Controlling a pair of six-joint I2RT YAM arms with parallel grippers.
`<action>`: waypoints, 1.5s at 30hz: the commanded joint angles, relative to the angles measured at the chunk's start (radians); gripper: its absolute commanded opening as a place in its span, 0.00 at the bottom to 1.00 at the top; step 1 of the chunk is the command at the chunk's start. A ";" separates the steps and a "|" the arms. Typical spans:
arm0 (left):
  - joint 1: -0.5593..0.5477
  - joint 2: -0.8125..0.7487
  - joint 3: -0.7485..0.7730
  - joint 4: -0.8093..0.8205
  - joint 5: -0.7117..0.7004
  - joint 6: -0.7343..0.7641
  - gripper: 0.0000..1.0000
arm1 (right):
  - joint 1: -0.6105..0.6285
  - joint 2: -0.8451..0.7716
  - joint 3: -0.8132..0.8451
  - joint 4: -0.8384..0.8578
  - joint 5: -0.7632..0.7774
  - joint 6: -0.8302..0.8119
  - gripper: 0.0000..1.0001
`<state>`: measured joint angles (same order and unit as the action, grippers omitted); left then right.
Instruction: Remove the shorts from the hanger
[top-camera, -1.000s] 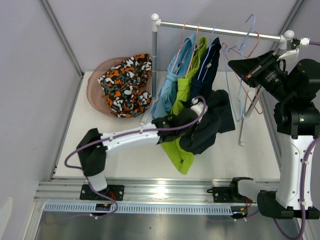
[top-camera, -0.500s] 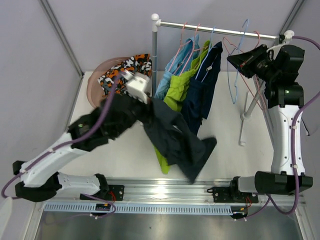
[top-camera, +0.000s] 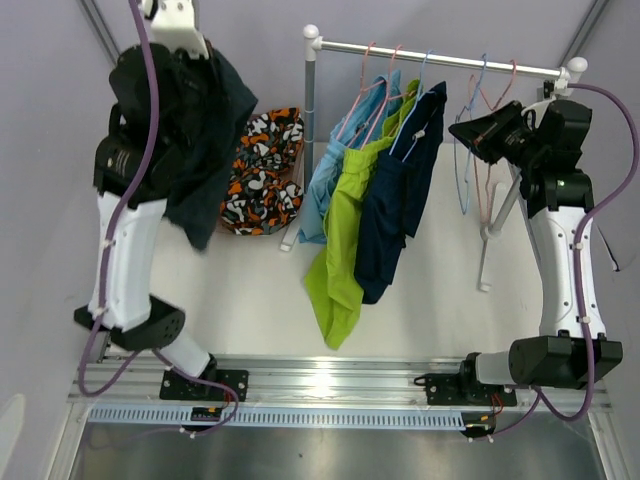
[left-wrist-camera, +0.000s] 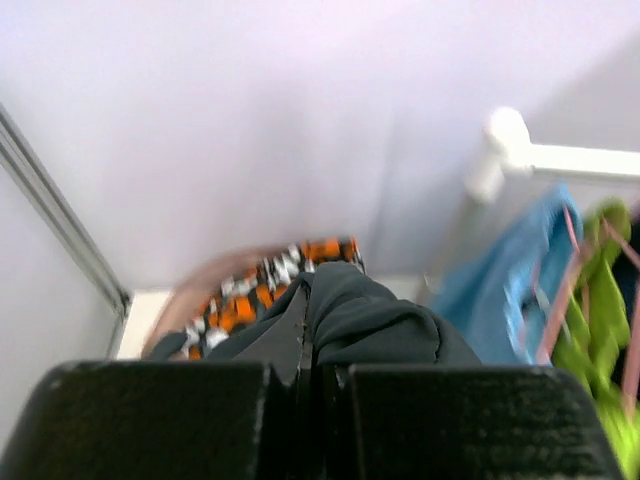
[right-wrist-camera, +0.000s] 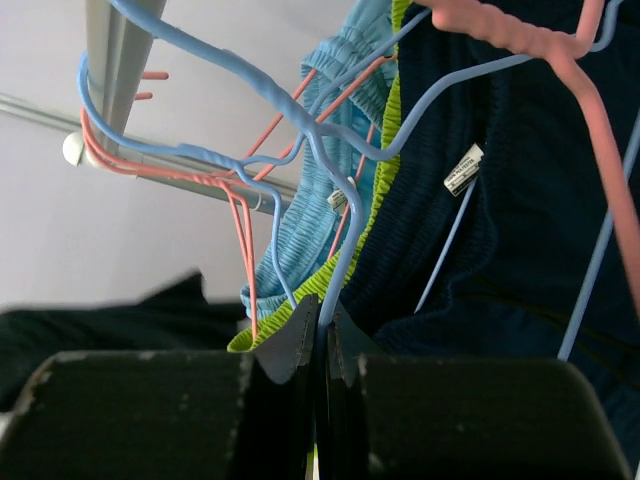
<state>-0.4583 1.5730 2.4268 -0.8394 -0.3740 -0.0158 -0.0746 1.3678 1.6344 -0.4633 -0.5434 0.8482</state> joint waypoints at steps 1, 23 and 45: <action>0.113 0.134 0.175 0.091 0.083 0.024 0.00 | -0.005 -0.058 -0.056 0.029 -0.026 -0.028 0.00; 0.264 0.337 -0.309 0.269 0.205 -0.216 0.99 | -0.005 -0.164 -0.157 -0.086 0.029 -0.147 0.99; 0.196 -0.692 -1.322 0.387 0.313 -0.187 0.99 | 0.220 -0.107 0.005 0.141 0.091 0.017 0.98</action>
<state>-0.2573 0.8867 1.1534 -0.4389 -0.1009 -0.2092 0.1020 1.2110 1.5757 -0.3843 -0.5102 0.8566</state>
